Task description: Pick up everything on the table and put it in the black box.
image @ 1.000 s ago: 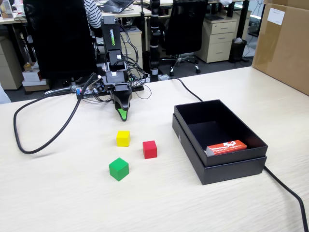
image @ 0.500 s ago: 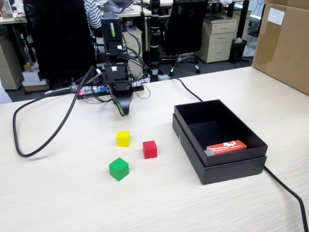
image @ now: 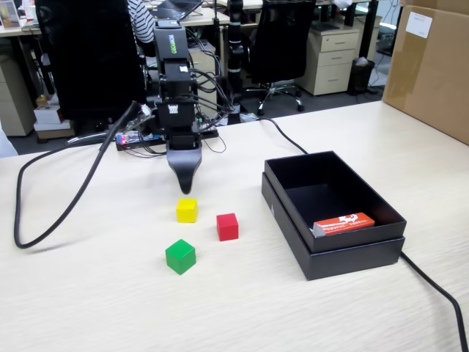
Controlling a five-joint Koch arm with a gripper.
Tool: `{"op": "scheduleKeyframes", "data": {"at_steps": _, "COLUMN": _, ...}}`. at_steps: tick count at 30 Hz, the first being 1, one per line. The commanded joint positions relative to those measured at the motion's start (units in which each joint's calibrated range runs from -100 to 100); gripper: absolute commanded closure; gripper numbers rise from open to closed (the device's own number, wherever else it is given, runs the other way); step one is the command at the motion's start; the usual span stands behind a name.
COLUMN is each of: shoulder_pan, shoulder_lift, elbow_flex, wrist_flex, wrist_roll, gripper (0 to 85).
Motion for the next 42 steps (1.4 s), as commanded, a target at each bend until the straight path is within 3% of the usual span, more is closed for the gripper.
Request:
{"op": "scheduleKeyframes", "data": {"at_steps": 1, "shoulder_pan": -0.49, "shoulder_lift": 4.80, "elbow_flex": 6.17, "wrist_flex": -0.50, "wrist_roll": 0.39, "gripper": 38.2}}
{"op": "scheduleKeyframes", "data": {"at_steps": 22, "shoulder_pan": -0.54, "shoulder_lift": 22.01, "elbow_flex": 12.42, "wrist_flex": -1.36, "wrist_roll": 0.54, "gripper": 38.8}}
{"op": "scheduleKeyframes", "data": {"at_steps": 27, "shoulder_pan": -0.59, "shoulder_lift": 23.38, "elbow_flex": 13.06, "wrist_flex": -1.36, "wrist_roll": 0.73, "gripper": 51.7}}
{"op": "scheduleKeyframes", "data": {"at_steps": 35, "shoulder_pan": -0.54, "shoulder_lift": 23.84, "elbow_flex": 13.60, "wrist_flex": -1.36, "wrist_roll": 0.78, "gripper": 81.5}}
{"op": "scheduleKeyframes", "data": {"at_steps": 42, "shoulder_pan": 0.83, "shoulder_lift": 12.02, "elbow_flex": 14.14, "wrist_flex": -3.43, "wrist_roll": 0.39, "gripper": 82.1}}
